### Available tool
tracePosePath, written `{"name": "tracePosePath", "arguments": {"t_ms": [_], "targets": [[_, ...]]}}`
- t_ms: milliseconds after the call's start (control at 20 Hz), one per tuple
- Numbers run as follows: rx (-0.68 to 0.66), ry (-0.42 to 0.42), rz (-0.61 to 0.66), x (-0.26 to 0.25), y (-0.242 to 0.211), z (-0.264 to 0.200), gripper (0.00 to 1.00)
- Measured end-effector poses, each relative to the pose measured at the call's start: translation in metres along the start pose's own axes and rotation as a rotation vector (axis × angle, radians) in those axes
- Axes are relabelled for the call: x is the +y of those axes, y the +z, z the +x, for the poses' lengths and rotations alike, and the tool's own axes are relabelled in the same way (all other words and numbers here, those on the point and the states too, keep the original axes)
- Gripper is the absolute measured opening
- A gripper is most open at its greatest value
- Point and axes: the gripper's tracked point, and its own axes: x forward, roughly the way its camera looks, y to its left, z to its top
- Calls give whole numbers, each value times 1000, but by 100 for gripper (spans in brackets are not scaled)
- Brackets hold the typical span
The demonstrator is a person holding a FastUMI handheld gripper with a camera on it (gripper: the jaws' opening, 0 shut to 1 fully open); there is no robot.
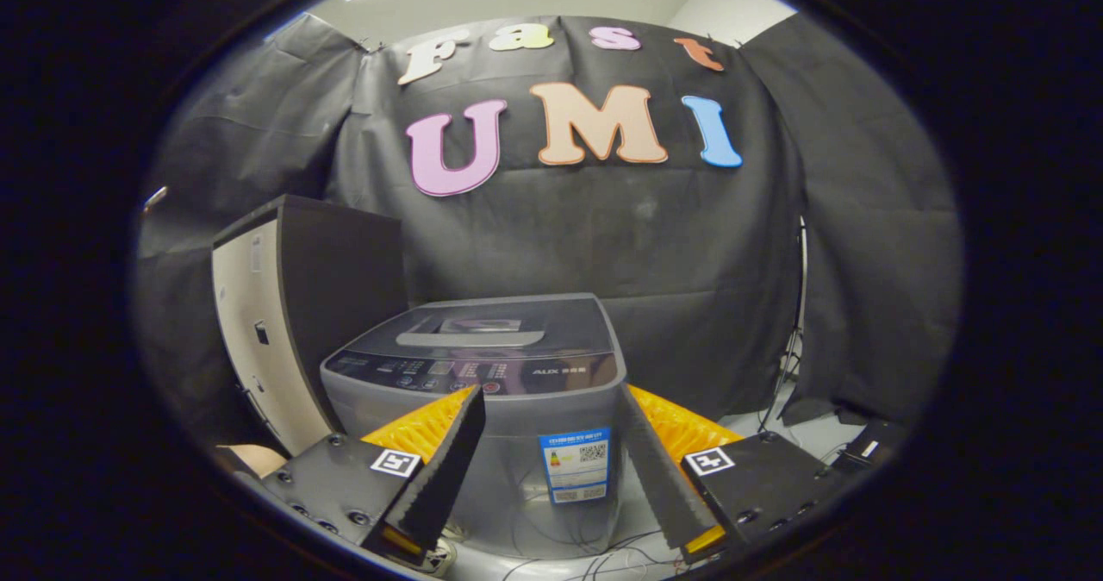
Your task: Put the clothes into the washing machine and then close the washing machine lid.
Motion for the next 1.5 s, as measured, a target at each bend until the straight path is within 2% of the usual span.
{"name": "tracePosePath", "arguments": {"t_ms": [250,650,1400,1500], "targets": [[-21,-16,28,-11,0,-16,96],[-26,-8,25,-8,2,-16,96],[24,29,-57,1,-11,-47,95],[-2,33,-74,3,-6,-51,96]]}}
